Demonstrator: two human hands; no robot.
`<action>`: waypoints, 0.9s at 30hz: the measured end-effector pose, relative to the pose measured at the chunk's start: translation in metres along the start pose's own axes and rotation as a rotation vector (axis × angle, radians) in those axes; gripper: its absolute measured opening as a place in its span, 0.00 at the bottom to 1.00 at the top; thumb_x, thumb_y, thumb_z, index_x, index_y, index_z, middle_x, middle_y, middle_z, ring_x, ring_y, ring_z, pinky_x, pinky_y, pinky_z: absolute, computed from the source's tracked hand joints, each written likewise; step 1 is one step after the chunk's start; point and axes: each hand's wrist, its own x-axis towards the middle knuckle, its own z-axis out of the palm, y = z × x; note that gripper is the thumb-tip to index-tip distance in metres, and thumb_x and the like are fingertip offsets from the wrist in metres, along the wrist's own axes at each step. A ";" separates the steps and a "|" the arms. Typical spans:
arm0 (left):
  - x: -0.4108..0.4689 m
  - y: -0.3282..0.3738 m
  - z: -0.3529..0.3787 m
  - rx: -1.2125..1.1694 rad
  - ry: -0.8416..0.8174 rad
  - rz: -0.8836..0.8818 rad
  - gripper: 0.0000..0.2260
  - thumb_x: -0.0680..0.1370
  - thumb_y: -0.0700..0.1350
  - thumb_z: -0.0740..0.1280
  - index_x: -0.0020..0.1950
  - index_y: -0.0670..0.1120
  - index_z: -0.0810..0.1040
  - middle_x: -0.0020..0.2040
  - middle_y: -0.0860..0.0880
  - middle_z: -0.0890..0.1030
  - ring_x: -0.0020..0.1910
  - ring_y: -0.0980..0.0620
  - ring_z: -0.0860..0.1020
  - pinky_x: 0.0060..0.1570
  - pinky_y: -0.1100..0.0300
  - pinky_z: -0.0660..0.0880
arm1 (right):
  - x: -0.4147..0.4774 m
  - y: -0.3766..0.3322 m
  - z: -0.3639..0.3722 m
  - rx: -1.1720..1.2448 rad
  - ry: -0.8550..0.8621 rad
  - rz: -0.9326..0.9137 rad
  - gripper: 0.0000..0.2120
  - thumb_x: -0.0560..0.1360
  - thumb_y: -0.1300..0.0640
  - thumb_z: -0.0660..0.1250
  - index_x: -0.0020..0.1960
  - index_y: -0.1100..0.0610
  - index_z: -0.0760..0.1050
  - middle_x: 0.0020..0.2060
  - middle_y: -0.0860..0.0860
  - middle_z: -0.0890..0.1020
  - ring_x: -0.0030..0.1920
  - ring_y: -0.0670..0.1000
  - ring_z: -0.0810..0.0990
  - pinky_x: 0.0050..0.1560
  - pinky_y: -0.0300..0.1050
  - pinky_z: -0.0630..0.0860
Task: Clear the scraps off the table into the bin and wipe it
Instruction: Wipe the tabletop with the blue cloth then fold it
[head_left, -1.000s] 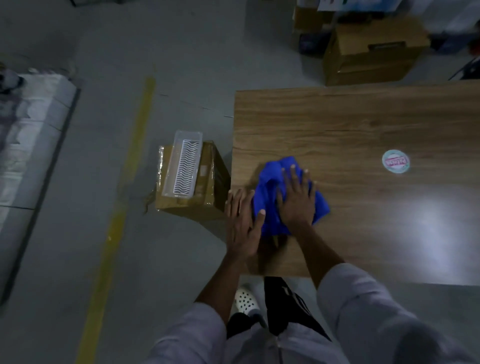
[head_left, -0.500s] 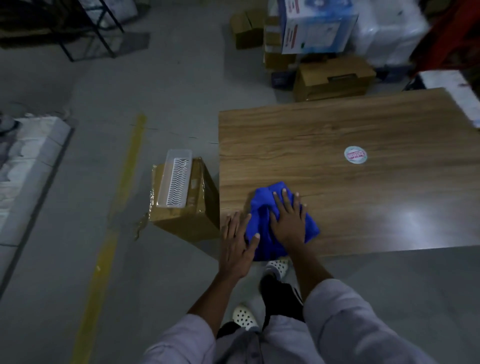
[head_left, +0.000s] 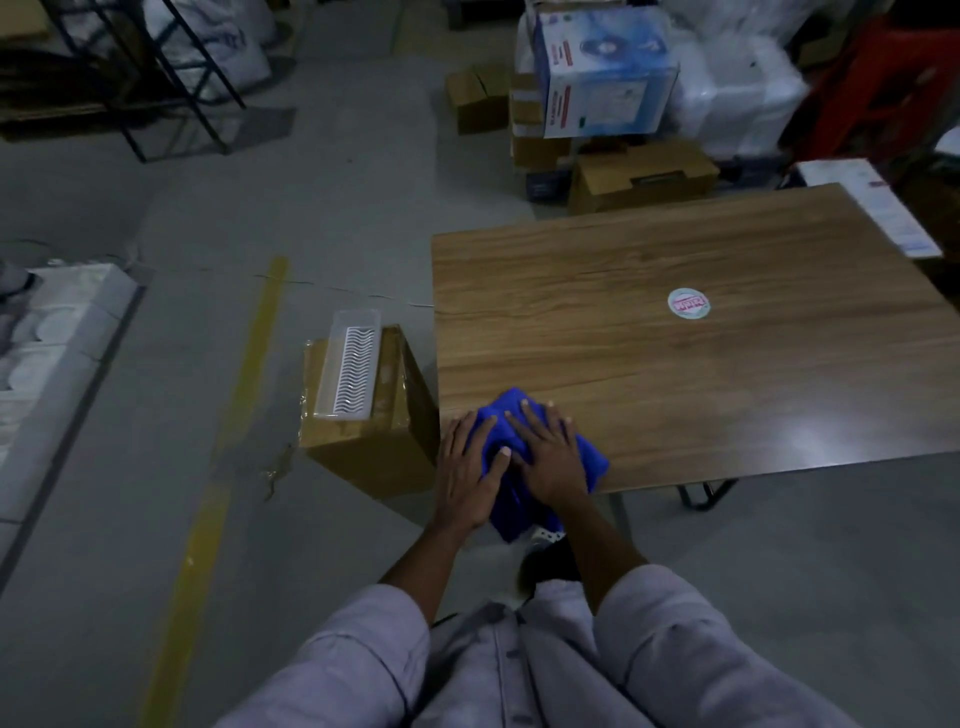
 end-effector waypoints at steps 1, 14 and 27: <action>-0.002 -0.003 0.000 -0.023 -0.007 0.005 0.30 0.79 0.63 0.52 0.79 0.54 0.64 0.82 0.52 0.57 0.81 0.55 0.50 0.80 0.53 0.51 | -0.005 -0.011 0.005 0.017 0.048 0.127 0.30 0.81 0.44 0.57 0.81 0.44 0.55 0.82 0.46 0.52 0.82 0.59 0.46 0.79 0.63 0.43; -0.035 -0.030 -0.043 0.110 -0.266 0.133 0.43 0.67 0.34 0.68 0.81 0.50 0.59 0.81 0.49 0.55 0.81 0.46 0.54 0.73 0.49 0.64 | -0.020 -0.061 -0.042 0.358 -0.287 -0.064 0.16 0.83 0.51 0.64 0.68 0.57 0.78 0.65 0.57 0.81 0.65 0.56 0.77 0.67 0.48 0.69; 0.147 0.050 -0.095 0.228 -0.159 0.294 0.20 0.69 0.37 0.68 0.61 0.43 0.76 0.54 0.45 0.79 0.53 0.44 0.76 0.47 0.56 0.68 | 0.075 -0.039 -0.122 0.456 -0.136 0.032 0.46 0.70 0.51 0.78 0.81 0.49 0.56 0.71 0.50 0.71 0.67 0.53 0.74 0.62 0.47 0.73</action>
